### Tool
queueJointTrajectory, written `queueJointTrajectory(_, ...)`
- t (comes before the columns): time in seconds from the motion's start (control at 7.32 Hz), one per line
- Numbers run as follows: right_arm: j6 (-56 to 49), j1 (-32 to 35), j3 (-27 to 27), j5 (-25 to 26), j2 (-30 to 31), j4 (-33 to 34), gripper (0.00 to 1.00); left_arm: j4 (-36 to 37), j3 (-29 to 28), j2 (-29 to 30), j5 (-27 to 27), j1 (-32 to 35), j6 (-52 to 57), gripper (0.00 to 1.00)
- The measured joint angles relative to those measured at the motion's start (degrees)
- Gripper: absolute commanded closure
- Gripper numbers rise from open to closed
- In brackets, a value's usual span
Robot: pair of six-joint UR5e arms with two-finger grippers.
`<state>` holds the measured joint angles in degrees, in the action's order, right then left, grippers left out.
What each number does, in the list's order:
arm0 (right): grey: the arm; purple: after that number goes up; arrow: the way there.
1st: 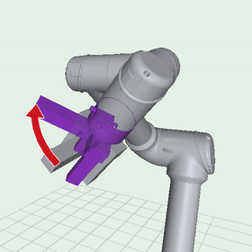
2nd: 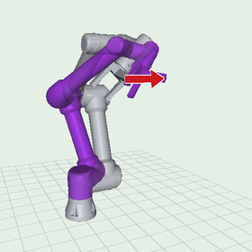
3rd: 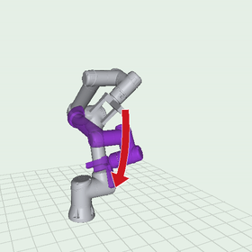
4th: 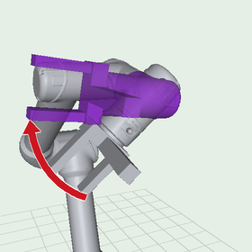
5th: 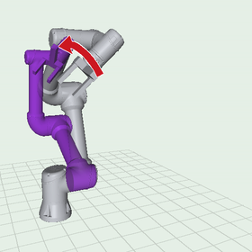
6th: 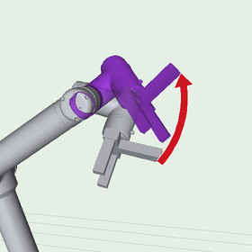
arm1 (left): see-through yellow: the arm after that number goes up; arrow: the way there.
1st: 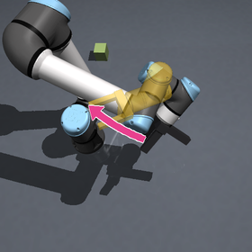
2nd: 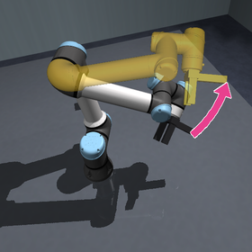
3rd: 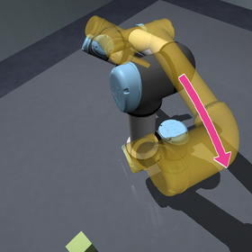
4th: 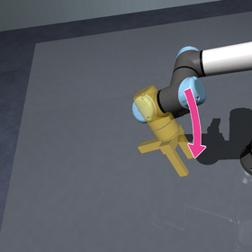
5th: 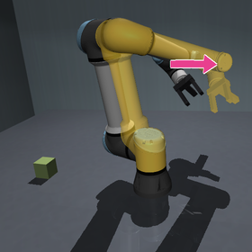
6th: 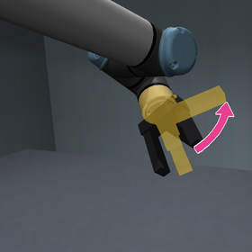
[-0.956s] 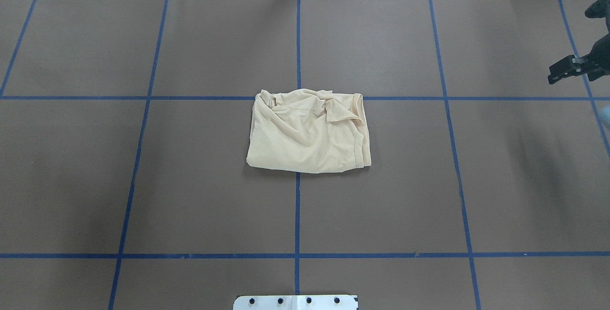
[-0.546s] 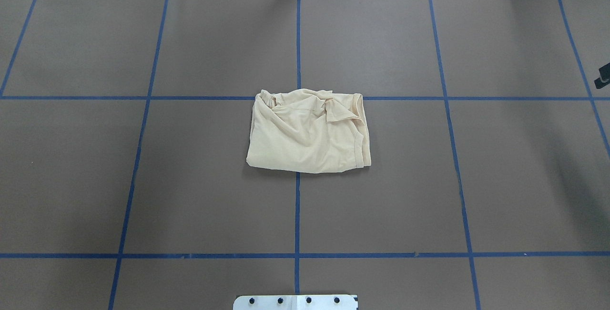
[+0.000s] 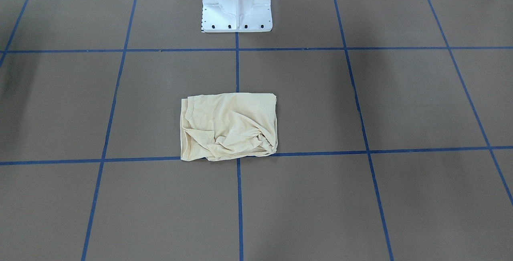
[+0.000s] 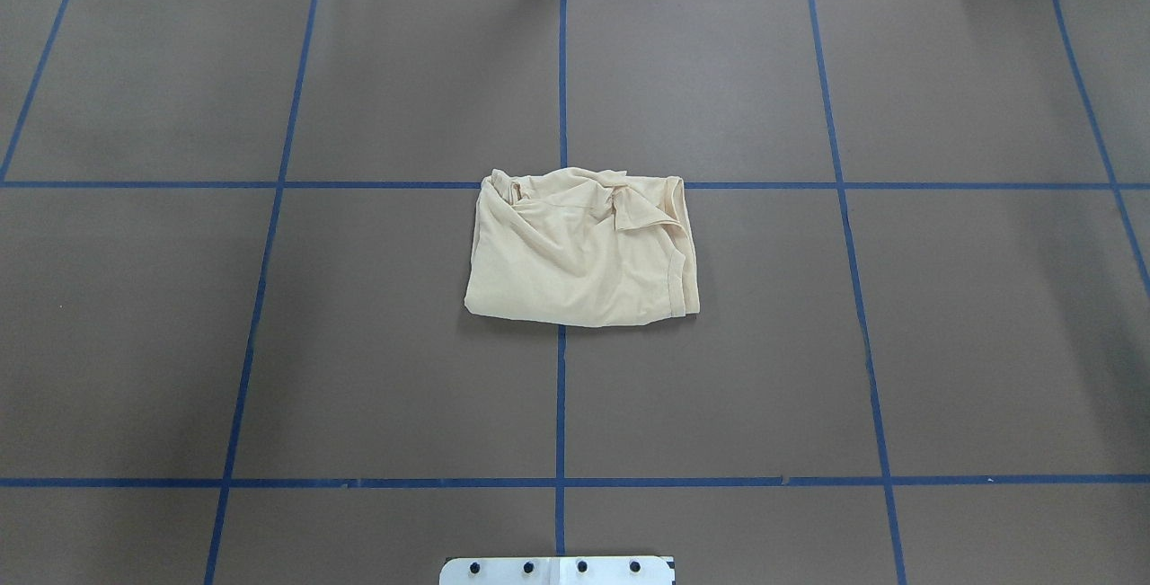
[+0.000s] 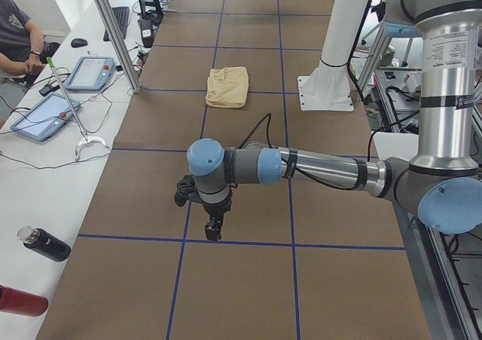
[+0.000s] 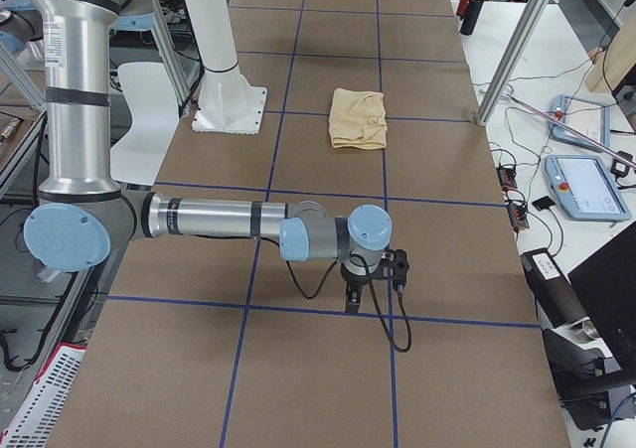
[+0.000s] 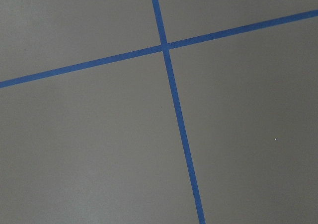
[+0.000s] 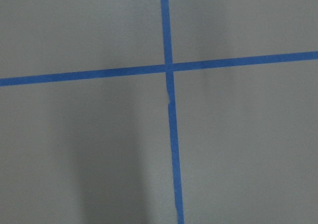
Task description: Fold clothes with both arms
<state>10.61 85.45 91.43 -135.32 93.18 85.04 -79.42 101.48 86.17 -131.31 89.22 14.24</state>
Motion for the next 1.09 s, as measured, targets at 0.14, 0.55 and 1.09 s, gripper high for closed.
queueJointTrajectory(0.14,-1.70,0.57,-0.23,0.22,0.44,-0.13,0.00,-0.38,-0.78,0.11,0.00,0.04,0.18,0.00)
queueJointTrajectory(0.55,-3.65,2.60,0.15,0.84,1.21,-0.28,0.00,-3.51,-3.27,0.61,0.00,0.08,0.07,0.00)
queueJointTrajectory(1.09,-3.24,3.97,7.93,5.49,0.06,10.30,0.00,-4.07,-3.52,0.84,-0.02,0.03,-0.33,0.00)
